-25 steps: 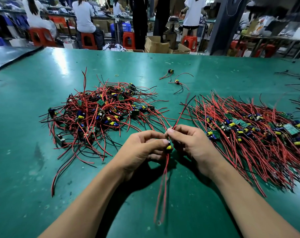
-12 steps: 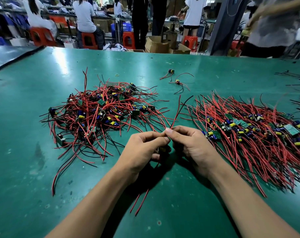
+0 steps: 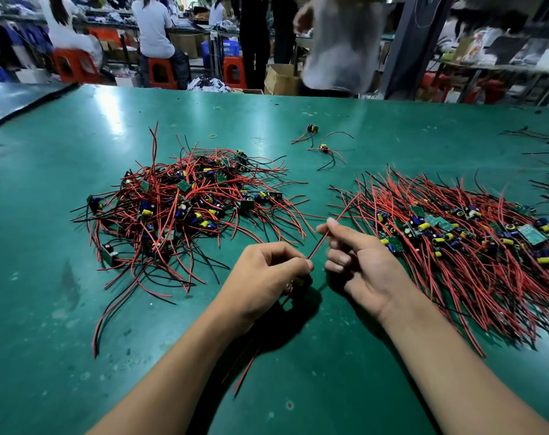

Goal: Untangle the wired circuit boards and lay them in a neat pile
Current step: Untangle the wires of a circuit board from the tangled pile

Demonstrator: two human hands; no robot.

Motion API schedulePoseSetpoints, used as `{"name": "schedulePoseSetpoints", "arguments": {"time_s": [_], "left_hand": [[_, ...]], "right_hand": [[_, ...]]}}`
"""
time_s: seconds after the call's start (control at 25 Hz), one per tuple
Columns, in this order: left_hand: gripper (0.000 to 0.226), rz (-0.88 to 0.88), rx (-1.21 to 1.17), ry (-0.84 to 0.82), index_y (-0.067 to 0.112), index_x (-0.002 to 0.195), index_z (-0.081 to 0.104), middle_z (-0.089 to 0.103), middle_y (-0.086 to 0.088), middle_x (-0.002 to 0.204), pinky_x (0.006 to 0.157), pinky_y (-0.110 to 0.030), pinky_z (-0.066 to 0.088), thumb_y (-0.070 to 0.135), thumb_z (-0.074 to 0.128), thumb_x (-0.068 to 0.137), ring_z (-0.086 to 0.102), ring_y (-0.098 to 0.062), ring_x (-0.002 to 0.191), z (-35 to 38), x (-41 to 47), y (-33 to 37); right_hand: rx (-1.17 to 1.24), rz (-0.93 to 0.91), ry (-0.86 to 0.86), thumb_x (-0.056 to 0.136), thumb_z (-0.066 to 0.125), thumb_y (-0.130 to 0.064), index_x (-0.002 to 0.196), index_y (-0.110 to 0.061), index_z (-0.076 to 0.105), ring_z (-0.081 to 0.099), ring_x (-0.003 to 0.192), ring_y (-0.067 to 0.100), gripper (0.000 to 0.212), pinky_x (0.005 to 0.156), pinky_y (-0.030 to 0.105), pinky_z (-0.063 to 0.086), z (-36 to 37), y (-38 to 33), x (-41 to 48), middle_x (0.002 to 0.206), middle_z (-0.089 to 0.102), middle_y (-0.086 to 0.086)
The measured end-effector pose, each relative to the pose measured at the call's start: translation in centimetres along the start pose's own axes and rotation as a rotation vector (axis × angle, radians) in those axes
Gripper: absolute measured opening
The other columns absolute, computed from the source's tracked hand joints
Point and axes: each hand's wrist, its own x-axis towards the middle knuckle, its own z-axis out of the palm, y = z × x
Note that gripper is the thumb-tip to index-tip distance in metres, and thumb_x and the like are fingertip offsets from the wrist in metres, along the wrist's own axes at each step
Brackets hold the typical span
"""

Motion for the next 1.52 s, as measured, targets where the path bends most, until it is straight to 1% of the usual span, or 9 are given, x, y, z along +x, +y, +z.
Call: {"name": "schedulePoseSetpoints", "arguments": {"time_s": [0.16,0.36,0.52,0.76,0.96,1.12,1.24,1.4,1.52], "left_hand": [[0.011,-0.004,-0.016,-0.009,0.005,0.074,0.069,0.065,-0.004,0.063,0.051,-0.017,0.044,0.005,0.07,0.085,0.056,-0.009,0.053,0.0,-0.1,0.1],[0.011,-0.006,0.017,-0.015,-0.002,0.076,0.068,0.066,-0.007,0.066,0.052,-0.017,0.045,0.006,0.071,0.084,0.056,-0.011,0.057,0.1,-0.2,0.2],[0.012,-0.023,0.023,-0.043,0.006,0.071,0.07,0.065,-0.004,0.062,0.049,-0.017,0.042,0.006,0.071,0.083,0.055,-0.011,0.053,0.1,-0.2,0.3],[0.017,-0.023,0.007,-0.073,0.01,0.067,0.07,0.066,-0.004,0.061,0.05,-0.017,0.043,0.004,0.07,0.083,0.055,-0.01,0.053,0.1,-0.2,0.5],[0.014,-0.024,0.021,-0.102,0.007,0.069,0.07,0.065,-0.002,0.06,0.051,-0.017,0.044,0.004,0.07,0.083,0.055,-0.01,0.053,0.0,-0.2,0.6],[0.013,-0.027,0.023,-0.088,0.006,0.07,0.071,0.065,-0.004,0.06,0.052,-0.018,0.043,0.004,0.07,0.082,0.055,-0.012,0.054,-0.2,-0.1,0.4],[0.015,-0.026,0.033,-0.094,0.008,0.068,0.071,0.065,-0.005,0.06,0.052,-0.017,0.043,0.003,0.07,0.082,0.055,-0.012,0.054,-0.2,-0.1,0.4],[0.012,-0.05,-0.043,-0.043,0.006,0.072,0.072,0.064,-0.005,0.061,0.05,-0.018,0.044,0.004,0.07,0.084,0.055,-0.011,0.053,-0.2,-0.1,0.2],[0.012,-0.069,-0.114,-0.005,0.003,0.076,0.071,0.063,-0.009,0.066,0.049,-0.019,0.046,0.005,0.067,0.087,0.056,-0.013,0.054,0.0,0.0,0.2]], "right_hand": [[0.079,0.052,-0.022,0.079,0.067,-0.025,0.068,-0.008,0.076,0.029,0.038,0.003,0.022,0.038,0.015,0.026,0.1,-0.1,-0.1,0.059,0.042,-0.005],[0.148,-0.005,0.052,0.079,0.067,-0.024,0.072,-0.007,0.073,0.028,0.036,0.002,0.019,0.037,0.014,0.027,-0.5,-1.1,0.2,0.059,0.04,-0.005],[0.212,-0.008,0.038,0.08,0.066,-0.024,0.066,-0.006,0.071,0.027,0.034,0.003,0.023,0.036,0.015,0.024,-0.9,-1.7,0.1,0.054,0.04,-0.006],[0.226,-0.032,0.098,0.08,0.067,-0.021,0.073,-0.008,0.063,0.028,0.033,0.002,0.015,0.037,0.014,0.025,-1.1,-2.1,0.0,0.054,0.039,-0.007],[0.321,0.042,0.1,0.079,0.066,-0.018,0.057,-0.01,0.057,0.025,0.03,0.004,0.025,0.033,0.017,0.024,-1.1,-2.6,-0.1,0.056,0.033,-0.006],[0.283,0.02,0.107,0.083,0.065,-0.02,0.062,-0.01,0.058,0.027,0.033,0.004,0.025,0.036,0.015,0.024,-1.2,-2.5,-0.1,0.055,0.036,-0.006],[0.331,0.039,0.118,0.079,0.066,-0.02,0.06,-0.012,0.053,0.026,0.031,0.004,0.024,0.035,0.016,0.023,-1.2,-2.3,0.1,0.057,0.033,-0.006],[0.066,-0.061,0.061,0.077,0.072,-0.037,0.078,-0.012,0.066,0.032,0.039,0.003,0.026,0.04,0.016,0.029,-0.9,-1.5,-0.1,0.06,0.044,-0.007],[-0.239,-0.073,-0.105,0.073,0.077,-0.033,0.092,-0.01,0.075,0.045,0.046,0.006,0.03,0.044,0.018,0.037,-0.3,0.0,-0.7,0.067,0.057,-0.004]]}}
